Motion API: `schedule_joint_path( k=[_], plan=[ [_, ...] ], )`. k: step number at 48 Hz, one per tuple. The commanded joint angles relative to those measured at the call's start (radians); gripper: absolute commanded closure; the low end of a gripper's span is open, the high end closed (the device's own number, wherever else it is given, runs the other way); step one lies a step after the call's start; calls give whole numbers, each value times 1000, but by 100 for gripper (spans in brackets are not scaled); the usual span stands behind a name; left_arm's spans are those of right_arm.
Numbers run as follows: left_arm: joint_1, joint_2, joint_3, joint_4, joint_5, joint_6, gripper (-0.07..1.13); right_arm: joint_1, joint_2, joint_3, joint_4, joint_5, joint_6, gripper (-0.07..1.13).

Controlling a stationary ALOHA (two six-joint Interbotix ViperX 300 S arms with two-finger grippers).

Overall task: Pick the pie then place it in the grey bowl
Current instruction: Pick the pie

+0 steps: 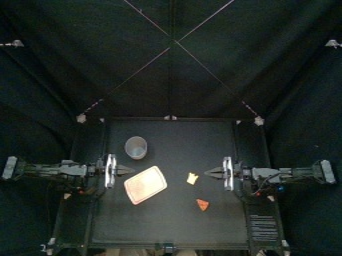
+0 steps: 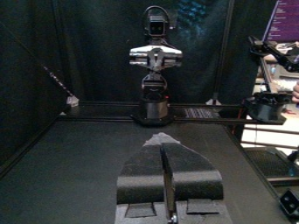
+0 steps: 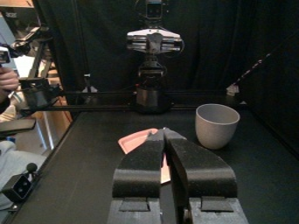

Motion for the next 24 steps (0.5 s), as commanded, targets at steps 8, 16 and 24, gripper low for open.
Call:
schedule_joint_path(
  k=[8, 16, 24],
  plan=[
    [61, 23, -8, -15, -71, 3, 103, -61, 120, -23, 6, -2, 8, 106],
    [63, 23, -17, -12, -71, 5, 103, -72, 195, -74, 94, 37, 54, 104],
    [63, 23, -15, -3, -71, 5, 103, -92, 204, -100, 216, 173, 89, 85]
  ],
)
